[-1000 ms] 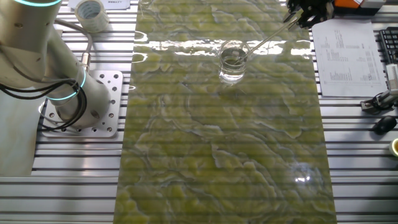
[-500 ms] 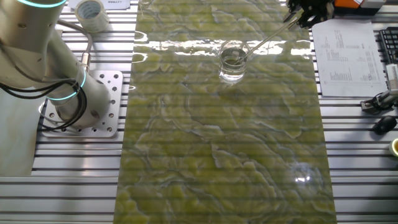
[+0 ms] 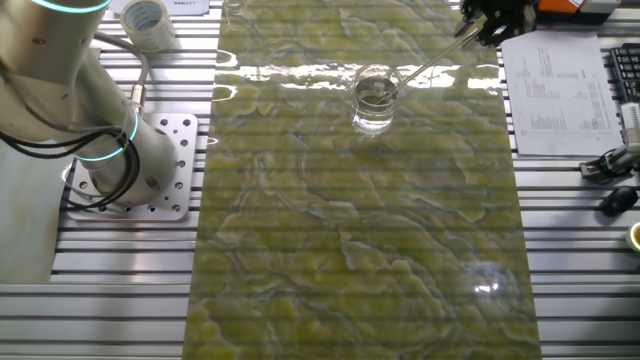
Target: Stir the beaker with a glass rod
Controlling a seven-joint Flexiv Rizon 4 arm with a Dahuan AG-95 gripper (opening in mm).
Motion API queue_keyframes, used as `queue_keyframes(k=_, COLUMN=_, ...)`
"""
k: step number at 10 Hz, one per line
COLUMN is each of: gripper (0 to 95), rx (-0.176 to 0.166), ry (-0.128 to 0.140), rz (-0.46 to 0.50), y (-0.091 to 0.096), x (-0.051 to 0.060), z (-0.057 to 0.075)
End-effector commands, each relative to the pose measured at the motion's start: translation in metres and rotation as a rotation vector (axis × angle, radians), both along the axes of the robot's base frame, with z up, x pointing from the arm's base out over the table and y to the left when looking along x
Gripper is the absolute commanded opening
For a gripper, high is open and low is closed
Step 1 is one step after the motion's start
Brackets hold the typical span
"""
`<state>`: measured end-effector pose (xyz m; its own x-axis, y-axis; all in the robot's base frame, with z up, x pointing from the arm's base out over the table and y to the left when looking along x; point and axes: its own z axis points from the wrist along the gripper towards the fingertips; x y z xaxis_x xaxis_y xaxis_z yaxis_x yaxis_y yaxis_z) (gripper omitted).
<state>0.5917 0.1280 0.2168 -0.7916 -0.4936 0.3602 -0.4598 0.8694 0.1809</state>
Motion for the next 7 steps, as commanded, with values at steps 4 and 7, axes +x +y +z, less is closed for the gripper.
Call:
queue_keyframes(k=4, gripper=19.0, rx=-0.022, ry=0.016, rz=0.002, y=-0.0009, x=0.0001, z=-0.0008)
queue_keyframes(k=7, gripper=19.0, rx=-0.025, ry=0.024, rz=0.008, y=-0.0054, x=-0.0038, z=-0.0029)
